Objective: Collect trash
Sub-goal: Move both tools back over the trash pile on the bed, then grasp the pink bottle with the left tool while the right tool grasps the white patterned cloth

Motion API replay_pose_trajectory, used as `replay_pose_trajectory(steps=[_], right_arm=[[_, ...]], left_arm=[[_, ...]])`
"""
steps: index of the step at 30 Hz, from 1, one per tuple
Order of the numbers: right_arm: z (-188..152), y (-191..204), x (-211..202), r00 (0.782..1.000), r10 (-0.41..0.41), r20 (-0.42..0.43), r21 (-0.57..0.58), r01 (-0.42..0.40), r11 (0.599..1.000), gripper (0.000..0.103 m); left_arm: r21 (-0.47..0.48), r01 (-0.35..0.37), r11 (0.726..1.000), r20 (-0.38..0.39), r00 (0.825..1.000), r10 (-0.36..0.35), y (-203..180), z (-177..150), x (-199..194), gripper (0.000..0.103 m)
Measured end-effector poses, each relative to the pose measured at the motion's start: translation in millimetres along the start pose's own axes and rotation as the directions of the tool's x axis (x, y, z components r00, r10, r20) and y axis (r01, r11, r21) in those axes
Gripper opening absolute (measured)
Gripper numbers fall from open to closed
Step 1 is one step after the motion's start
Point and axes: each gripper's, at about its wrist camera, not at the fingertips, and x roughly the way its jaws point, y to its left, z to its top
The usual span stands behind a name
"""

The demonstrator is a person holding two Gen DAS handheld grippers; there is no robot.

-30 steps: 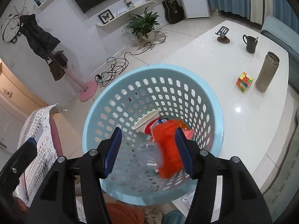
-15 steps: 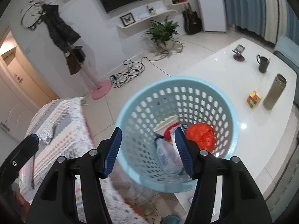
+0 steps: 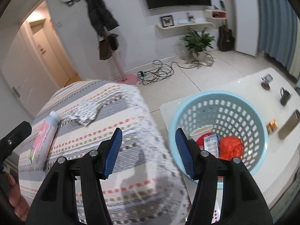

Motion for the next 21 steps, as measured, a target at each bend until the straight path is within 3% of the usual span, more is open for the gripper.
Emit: replay_pose_trajectory(steps=[5,10,21], right_arm=[[3.6,32.4,3.1,1.0,0.009,0.001,-0.07,-0.009,0.998,0.055],[6.5,62.6,15.9,0.999,0.023,-0.023,-0.135,-0.026,0.99,0.056],[17.6,115.9,57.2,0.992,0.072,-0.1,-0.275,-0.097,0.957,0.055]], left_arm=[[-0.045,-0.09,0.995,-0.018,0.996,0.089,45.4,-2.0,-7.6,0.08],[-0.066,-0.148,0.987,-0.097,0.985,0.141,82.1,-6.4,1.0,0.081],[-0.066,-0.217,0.974,-0.169,0.964,0.203,113.3,-19.5,32.4,0.076]])
